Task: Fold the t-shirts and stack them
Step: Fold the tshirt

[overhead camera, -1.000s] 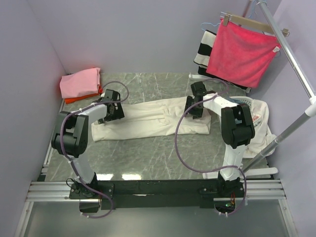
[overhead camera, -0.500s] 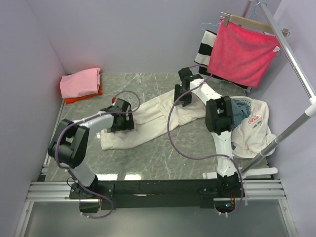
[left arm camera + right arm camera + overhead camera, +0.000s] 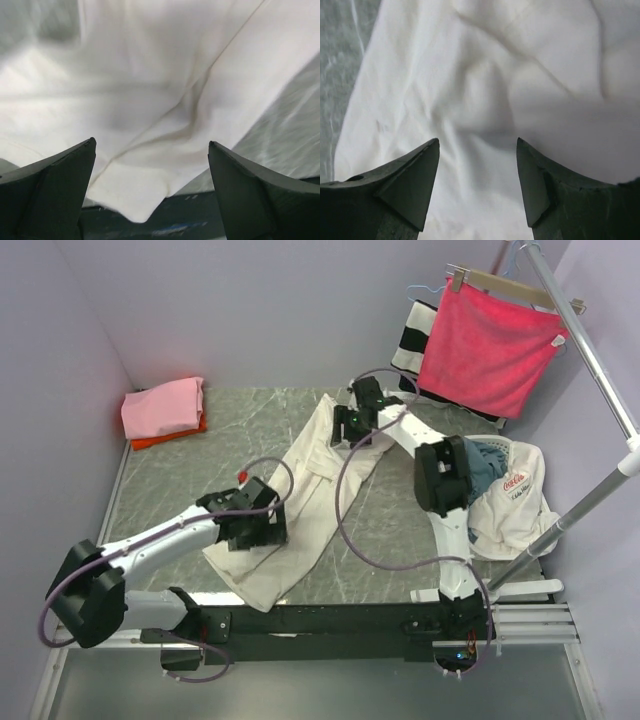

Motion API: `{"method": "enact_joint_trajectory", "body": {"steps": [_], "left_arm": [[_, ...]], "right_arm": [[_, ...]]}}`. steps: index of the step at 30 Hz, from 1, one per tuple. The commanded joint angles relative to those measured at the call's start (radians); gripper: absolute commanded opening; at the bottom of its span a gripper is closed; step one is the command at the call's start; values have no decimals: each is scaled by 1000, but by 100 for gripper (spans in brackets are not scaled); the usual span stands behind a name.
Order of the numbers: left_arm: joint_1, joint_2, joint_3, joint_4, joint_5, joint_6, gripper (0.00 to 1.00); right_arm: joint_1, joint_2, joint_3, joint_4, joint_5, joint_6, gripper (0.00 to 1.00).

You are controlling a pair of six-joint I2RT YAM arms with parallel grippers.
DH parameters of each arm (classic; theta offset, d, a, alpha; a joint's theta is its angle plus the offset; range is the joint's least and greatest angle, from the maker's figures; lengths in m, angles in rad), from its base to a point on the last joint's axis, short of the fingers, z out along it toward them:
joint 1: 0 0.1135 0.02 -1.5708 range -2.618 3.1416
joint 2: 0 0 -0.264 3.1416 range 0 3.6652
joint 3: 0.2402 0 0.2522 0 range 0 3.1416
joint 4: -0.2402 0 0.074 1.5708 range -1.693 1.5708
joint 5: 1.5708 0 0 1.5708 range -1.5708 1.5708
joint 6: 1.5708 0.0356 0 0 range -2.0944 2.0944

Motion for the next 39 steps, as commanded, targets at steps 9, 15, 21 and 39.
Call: {"method": "enact_joint_trajectory", "body": {"steps": [9, 15, 21, 39], "left_arm": [[161, 460, 704, 405, 38, 442, 99], [196, 847, 1022, 536, 410, 475, 99], [199, 1085, 1228, 523, 597, 487, 99], [379, 1394, 1579, 423, 528, 444, 99]], "right_arm": [[-37, -789, -676, 343, 285, 57, 73], [-31, -1022, -963, 409, 256, 146, 73], [8, -1059, -1040, 363, 62, 117, 73], [293, -675, -904, 342, -386, 93, 74]]}}
